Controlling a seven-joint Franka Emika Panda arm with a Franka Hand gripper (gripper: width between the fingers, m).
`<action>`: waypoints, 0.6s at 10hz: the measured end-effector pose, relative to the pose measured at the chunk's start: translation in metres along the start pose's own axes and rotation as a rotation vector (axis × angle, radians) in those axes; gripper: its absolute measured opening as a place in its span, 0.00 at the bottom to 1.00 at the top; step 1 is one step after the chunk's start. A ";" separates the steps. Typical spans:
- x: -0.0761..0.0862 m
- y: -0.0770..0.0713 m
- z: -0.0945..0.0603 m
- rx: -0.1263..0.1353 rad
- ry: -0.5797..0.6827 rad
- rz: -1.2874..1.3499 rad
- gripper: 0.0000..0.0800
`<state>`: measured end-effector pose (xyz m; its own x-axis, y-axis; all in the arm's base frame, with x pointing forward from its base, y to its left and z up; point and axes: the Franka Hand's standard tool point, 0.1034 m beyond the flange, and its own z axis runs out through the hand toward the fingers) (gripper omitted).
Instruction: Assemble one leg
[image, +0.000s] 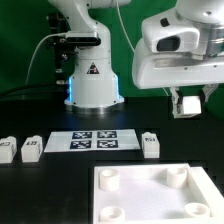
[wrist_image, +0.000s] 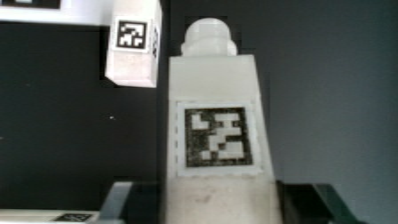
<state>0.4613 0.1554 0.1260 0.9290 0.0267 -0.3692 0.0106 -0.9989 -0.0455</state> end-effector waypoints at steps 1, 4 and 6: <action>0.009 0.000 -0.002 0.013 0.108 -0.013 0.37; 0.052 0.042 -0.061 0.027 0.374 -0.097 0.37; 0.084 0.045 -0.104 0.017 0.605 -0.116 0.37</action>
Offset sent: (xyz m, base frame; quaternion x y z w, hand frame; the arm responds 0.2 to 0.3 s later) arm 0.0977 -0.0567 0.0597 0.0142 0.1797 -0.0687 0.9812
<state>0.5781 0.1088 0.1892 0.9675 0.1035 0.2306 0.1226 -0.9900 -0.0701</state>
